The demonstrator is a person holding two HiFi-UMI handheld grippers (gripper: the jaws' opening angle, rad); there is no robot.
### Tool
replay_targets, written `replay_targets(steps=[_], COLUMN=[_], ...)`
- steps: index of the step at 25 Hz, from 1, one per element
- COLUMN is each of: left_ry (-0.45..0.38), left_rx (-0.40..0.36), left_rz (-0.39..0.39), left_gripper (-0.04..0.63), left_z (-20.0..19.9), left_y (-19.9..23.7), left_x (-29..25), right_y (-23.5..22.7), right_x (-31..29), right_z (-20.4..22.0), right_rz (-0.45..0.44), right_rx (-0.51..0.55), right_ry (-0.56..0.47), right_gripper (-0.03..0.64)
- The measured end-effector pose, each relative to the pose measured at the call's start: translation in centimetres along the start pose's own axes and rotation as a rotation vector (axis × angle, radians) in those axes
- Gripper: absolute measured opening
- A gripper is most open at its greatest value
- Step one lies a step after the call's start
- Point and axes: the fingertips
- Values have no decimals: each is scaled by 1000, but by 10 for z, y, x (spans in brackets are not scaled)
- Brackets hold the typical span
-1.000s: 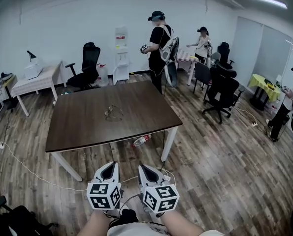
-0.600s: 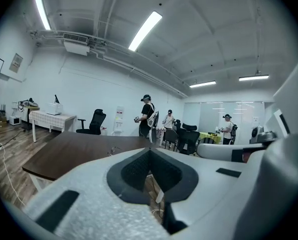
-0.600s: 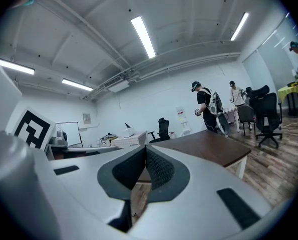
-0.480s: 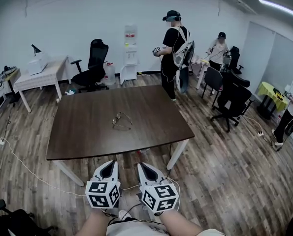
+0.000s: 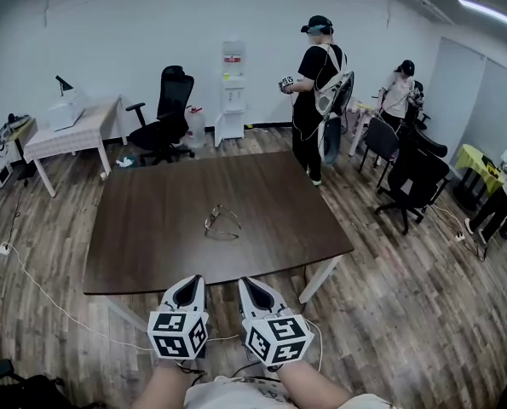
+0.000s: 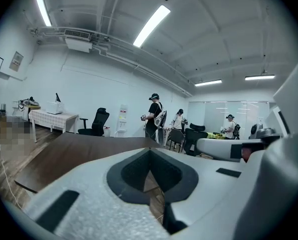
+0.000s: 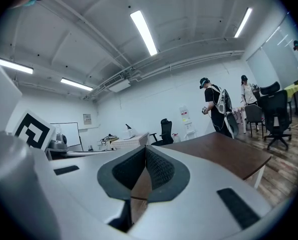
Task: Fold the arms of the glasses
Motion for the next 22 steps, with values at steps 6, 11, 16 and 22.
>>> replay_targets(steps=[6, 11, 16, 22], left_ry=[37, 72, 90, 108], left_rx=[40, 79, 106, 107], left_rz=[-2, -4, -29, -64], left_gripper=[14, 14, 14, 14], left_z=[20, 39, 50, 55], left_y=[23, 33, 47, 66], left_x=[-15, -17, -13, -24], right_y=[2, 4, 13, 11], right_x=[-30, -47, -60, -81], right_z=[21, 35, 48, 52], right_rz=[-6, -6, -29, -57], right_rx=[2, 6, 24, 21], right_ry=[50, 105, 146, 160], right_gripper=[15, 15, 15, 15])
Point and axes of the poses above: the fingertips, and each gripper's own axes: x backward along the fingers, y to its left, z out of its underside, and after that the axes turned 15 degrees about -x, right-handed
